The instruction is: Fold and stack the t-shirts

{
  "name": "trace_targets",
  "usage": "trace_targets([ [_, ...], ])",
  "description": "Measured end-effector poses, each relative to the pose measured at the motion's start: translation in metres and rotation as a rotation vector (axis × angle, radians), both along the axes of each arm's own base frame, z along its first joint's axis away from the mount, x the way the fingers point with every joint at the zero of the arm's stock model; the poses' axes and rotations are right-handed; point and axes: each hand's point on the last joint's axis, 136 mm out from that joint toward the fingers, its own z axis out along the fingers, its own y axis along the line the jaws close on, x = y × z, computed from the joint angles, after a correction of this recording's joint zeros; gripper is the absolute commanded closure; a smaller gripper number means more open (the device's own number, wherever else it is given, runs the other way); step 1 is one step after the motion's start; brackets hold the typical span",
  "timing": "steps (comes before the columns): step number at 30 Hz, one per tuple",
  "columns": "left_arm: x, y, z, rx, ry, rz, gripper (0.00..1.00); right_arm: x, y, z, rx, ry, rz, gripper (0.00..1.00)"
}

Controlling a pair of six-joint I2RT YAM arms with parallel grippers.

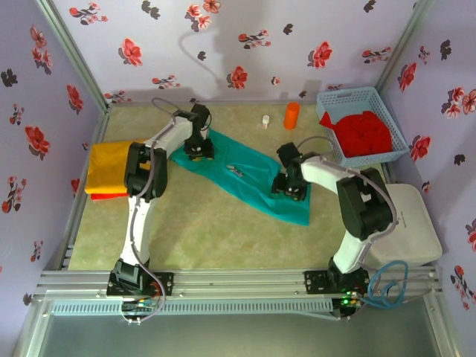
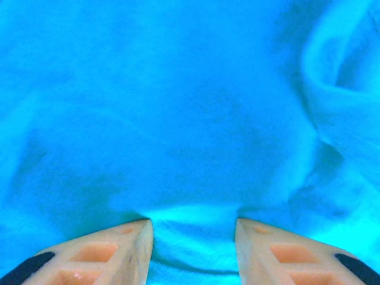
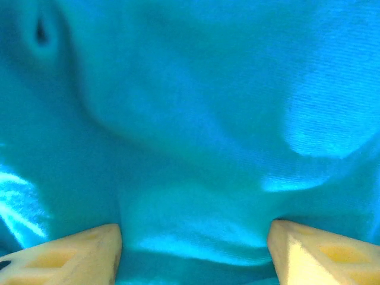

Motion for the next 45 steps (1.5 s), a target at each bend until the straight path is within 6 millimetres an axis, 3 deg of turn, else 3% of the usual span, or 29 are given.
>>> trace_targets([
  [5, 0.023, -0.002, 0.002, 0.027, -0.030, -0.042, 0.58, -0.047, 0.065, 0.004, 0.136, -0.044, -0.010, 0.31],
  [10, 0.039, -0.006, 0.003, 0.030, -0.057, -0.054, 0.58, -0.084, 0.145, 0.013, 0.318, -0.039, -0.026, 0.30],
  [13, 0.043, -0.007, 0.004, 0.026, -0.067, -0.054, 0.57, -0.097, 0.174, 0.018, 0.351, -0.017, -0.003, 0.26],
  [15, 0.045, -0.008, 0.005, 0.024, -0.070, -0.058, 0.55, -0.101, 0.181, 0.023, 0.347, -0.019, 0.014, 0.23],
  [18, 0.043, -0.011, 0.006, 0.004, -0.061, -0.062, 0.55, -0.092, 0.172, 0.039, 0.315, -0.081, 0.011, 0.19],
  [23, 0.030, -0.008, 0.014, -0.030, -0.036, -0.054, 0.54, -0.071, 0.144, 0.084, 0.256, -0.246, 0.024, 0.16],
  [25, 0.016, -0.004, 0.025, -0.039, -0.029, -0.044, 0.54, -0.055, 0.136, 0.103, 0.230, -0.311, 0.034, 0.16],
  [29, -0.005, 0.002, 0.059, -0.072, -0.071, -0.013, 0.54, -0.024, 0.121, 0.120, 0.178, -0.375, 0.068, 0.17],
  [31, -0.016, 0.005, 0.075, -0.096, -0.099, 0.011, 0.54, -0.011, 0.116, 0.120, 0.139, -0.383, 0.106, 0.18],
  [34, -0.041, 0.009, 0.077, -0.119, -0.115, 0.045, 0.54, 0.001, 0.109, 0.109, 0.073, -0.367, 0.160, 0.20],
  [40, -0.093, 0.013, 0.034, -0.114, -0.035, 0.094, 0.55, 0.007, 0.085, 0.082, 0.040, -0.292, 0.215, 0.24],
  [45, -0.101, 0.007, 0.020, -0.121, -0.025, 0.097, 0.55, 0.000, 0.073, 0.060, 0.027, -0.249, 0.275, 0.27],
])
